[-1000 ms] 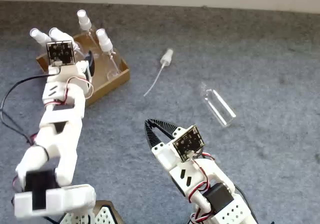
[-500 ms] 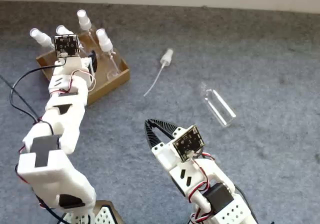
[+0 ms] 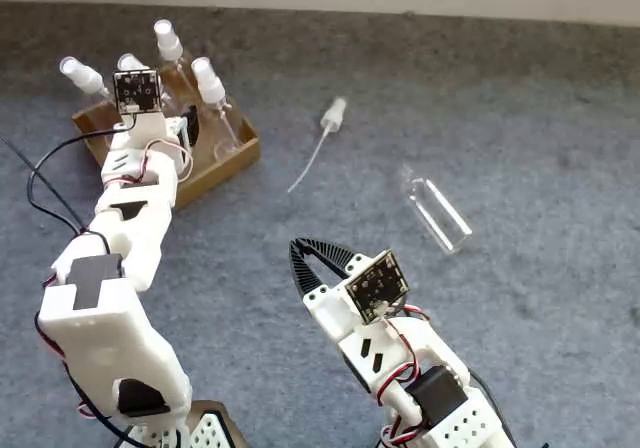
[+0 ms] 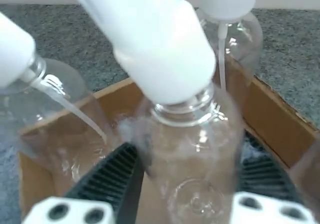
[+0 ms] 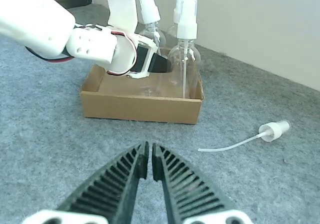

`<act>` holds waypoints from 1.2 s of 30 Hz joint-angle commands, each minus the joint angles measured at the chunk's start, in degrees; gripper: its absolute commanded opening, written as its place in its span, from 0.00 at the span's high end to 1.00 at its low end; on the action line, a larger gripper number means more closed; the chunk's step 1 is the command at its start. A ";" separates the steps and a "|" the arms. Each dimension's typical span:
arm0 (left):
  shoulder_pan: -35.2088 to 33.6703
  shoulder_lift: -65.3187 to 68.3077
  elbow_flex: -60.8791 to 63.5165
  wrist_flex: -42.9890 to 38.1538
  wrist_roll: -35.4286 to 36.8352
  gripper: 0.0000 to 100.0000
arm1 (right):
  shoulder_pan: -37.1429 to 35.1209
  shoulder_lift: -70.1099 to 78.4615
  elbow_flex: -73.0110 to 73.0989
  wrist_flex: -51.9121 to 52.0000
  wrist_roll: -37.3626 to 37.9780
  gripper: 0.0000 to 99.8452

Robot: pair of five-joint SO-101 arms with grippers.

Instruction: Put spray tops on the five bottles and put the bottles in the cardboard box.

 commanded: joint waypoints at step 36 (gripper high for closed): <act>-2.95 -1.01 -0.13 -0.79 -0.62 0.75 | 0.84 -0.57 7.34 0.22 0.53 0.99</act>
